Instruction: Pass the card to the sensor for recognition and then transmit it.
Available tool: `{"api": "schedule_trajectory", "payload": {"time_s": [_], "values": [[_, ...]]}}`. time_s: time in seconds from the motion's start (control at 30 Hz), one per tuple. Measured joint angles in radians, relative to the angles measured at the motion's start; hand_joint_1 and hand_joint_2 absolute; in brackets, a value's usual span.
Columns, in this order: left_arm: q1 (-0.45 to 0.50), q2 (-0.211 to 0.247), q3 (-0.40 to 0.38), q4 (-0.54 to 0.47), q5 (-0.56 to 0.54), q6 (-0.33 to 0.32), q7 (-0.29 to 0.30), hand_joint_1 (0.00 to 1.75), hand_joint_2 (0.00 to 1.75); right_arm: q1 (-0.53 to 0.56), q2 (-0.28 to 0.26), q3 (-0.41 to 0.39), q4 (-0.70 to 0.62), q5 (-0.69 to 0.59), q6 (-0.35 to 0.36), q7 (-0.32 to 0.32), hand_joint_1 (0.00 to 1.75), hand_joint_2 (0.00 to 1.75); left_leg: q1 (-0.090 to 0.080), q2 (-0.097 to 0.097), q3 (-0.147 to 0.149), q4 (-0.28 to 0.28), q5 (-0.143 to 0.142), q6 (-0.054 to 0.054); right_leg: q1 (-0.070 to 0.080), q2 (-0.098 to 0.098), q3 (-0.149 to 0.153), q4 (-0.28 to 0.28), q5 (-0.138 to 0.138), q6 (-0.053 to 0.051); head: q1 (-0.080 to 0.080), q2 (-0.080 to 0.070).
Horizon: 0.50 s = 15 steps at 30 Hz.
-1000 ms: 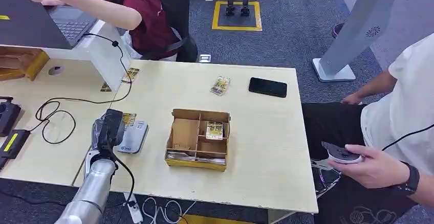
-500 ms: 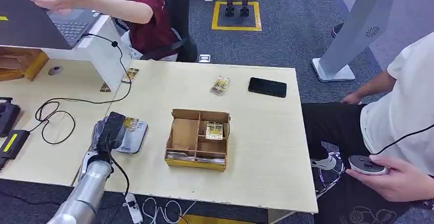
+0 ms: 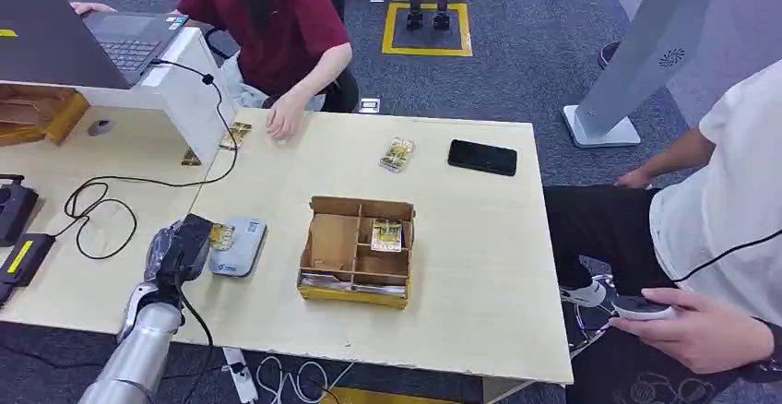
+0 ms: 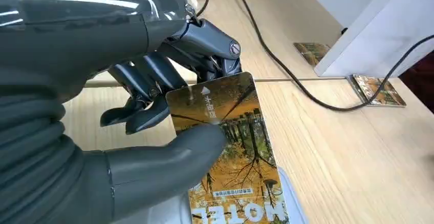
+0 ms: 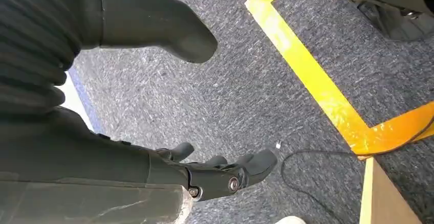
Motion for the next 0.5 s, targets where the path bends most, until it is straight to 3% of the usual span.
{"api": "schedule_trajectory", "payload": {"time_s": [0.5], "values": [[-0.03,-0.015,-0.087,0.1,-0.29,0.089,0.139,1.75,1.75,-0.001,0.0,0.0,0.0,0.02,0.016,0.001,0.0,1.75,0.0,0.0,0.001,0.0,0.0,0.0,0.0,0.0,0.001,0.0,0.0,0.0,0.0,0.0]]}}
